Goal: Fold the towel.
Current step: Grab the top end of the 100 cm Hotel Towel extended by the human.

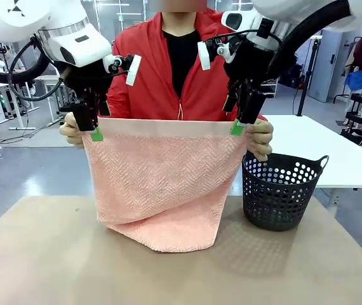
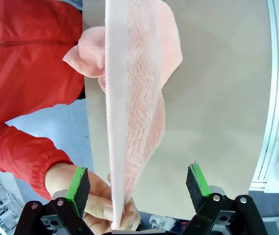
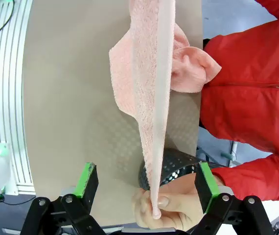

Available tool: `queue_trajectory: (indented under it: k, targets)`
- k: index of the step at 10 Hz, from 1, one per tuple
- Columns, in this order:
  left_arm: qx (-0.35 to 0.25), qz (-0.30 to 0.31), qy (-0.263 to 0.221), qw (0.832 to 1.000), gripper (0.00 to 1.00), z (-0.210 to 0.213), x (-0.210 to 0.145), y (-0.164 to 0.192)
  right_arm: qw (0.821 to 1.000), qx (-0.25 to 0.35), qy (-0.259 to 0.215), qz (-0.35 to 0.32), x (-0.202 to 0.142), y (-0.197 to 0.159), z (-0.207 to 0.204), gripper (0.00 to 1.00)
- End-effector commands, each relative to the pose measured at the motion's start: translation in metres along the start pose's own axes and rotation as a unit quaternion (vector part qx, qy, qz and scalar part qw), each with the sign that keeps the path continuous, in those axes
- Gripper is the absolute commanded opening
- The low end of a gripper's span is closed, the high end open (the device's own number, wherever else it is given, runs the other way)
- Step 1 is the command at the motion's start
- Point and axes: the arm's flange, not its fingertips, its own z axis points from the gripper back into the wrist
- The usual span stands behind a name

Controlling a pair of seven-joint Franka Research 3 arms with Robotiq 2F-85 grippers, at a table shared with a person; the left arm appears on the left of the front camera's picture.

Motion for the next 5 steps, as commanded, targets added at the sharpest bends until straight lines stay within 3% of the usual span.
queue_trajectory:
  k: [1,2,5]
  targets:
    - [-0.004,0.005,-0.015,1.000,1.00,-0.004,-0.001,0.006,1.000,0.003,0.007,-0.025,-0.001,-0.006,-0.010,1.00]
    - [-0.010,0.012,-0.027,1.000,1.00,-0.036,-0.001,0.013,0.999,0.002,0.023,-0.045,-0.007,-0.014,-0.047,1.00]
    - [-0.016,0.016,-0.024,0.999,1.00,-0.045,-0.001,0.015,0.998,0.008,0.034,-0.046,-0.007,-0.016,-0.058,1.00]
